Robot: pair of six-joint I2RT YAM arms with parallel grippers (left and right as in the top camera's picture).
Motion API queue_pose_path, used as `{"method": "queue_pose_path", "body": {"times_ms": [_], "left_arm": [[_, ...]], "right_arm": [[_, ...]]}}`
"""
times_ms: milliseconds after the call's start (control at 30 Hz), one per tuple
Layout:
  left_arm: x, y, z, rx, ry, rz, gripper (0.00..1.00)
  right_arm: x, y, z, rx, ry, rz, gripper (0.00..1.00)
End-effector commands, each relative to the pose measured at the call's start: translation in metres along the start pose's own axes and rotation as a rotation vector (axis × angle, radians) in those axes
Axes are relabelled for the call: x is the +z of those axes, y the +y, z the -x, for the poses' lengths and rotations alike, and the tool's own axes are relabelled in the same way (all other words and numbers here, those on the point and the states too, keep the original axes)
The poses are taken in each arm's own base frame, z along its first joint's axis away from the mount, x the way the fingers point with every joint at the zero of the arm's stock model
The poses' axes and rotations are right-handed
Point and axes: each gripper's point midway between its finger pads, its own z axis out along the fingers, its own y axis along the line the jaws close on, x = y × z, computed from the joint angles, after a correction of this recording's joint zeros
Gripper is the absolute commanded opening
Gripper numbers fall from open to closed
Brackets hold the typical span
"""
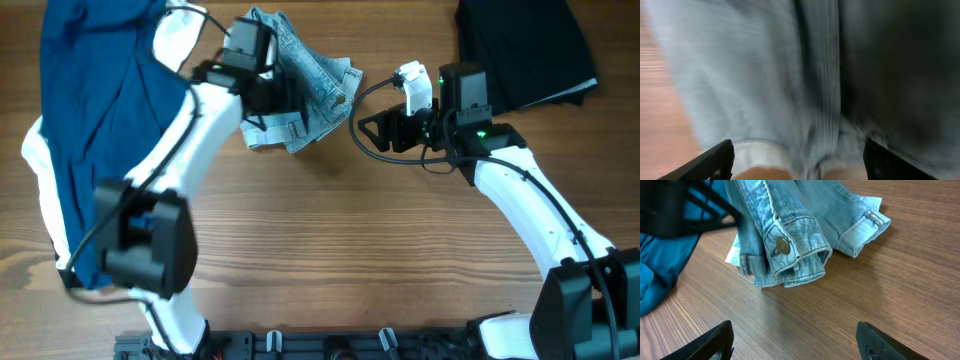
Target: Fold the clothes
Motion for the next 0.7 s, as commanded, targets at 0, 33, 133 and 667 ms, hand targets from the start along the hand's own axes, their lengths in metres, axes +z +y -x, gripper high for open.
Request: {"method": "queue_pose_path", "body": {"times_ms": [0, 33, 133, 667], "left_arm": [[0.046, -0.005, -0.015, 0.028, 0.053, -0.016, 0.78], [0.052, -0.006, -0.017, 0.029, 0.057, -0.016, 0.73], [0.063, -0.001, -0.02, 0.033, 0.064, 0.014, 0.11], [-0.256, 0.073, 0.02, -0.014, -0.472, 0.278, 0.04]], "right_arm": [[0.001, -0.007, 0.005, -0.005, -0.009, -0.031, 0.8], [0.001, -0.008, 0.005, -0.005, -0.008, -0.037, 0.8], [0.001, -0.009, 0.006, -0.007, -0.012, -0.043, 0.79], [0.001, -0.001, 0.031, -0.138, -0.108, -0.028, 0.79]]}}
